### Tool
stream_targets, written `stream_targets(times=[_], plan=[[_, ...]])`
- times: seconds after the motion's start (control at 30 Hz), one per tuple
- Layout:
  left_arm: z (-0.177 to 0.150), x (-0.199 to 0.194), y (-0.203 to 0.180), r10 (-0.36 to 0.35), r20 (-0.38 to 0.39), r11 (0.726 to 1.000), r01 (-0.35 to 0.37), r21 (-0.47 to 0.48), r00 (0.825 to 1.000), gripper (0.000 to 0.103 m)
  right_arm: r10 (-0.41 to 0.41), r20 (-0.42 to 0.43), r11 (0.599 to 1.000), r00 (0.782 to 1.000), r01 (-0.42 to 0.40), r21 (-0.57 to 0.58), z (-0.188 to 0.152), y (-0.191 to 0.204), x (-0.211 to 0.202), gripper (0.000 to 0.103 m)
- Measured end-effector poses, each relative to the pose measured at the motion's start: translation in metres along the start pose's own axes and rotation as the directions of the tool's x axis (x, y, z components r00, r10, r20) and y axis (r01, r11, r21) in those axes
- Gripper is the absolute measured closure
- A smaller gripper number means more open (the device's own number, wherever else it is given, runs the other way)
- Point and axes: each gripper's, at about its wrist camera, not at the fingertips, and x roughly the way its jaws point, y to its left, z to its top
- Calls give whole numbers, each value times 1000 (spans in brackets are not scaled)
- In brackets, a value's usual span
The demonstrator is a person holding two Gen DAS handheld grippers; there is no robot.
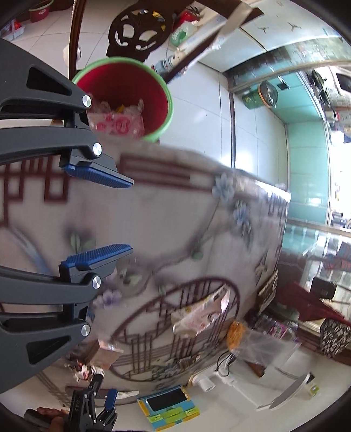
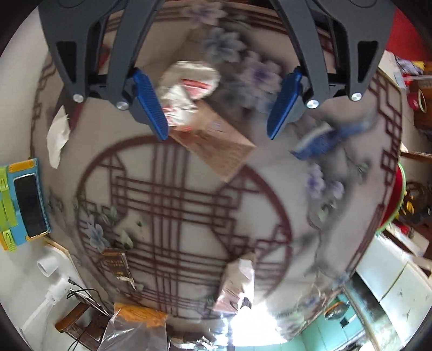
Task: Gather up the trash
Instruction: 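Move both open tools back over the trash on the table, then grasp the pink-white carton with the left tool while the right tool grasps the gold cigarette box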
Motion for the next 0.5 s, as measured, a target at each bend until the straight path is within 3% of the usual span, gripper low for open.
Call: stream_targets(times=[0.2,0.5], plan=[[-7,11,-66,-26,-24,999,26,28,999,59,35,-72,989,997,-46,-144,-5,-17,29,28],[4,28,-133,-18,-57,998,21,53,998,57,76,-126,932,989,-115,-343,1,-7,66,28]])
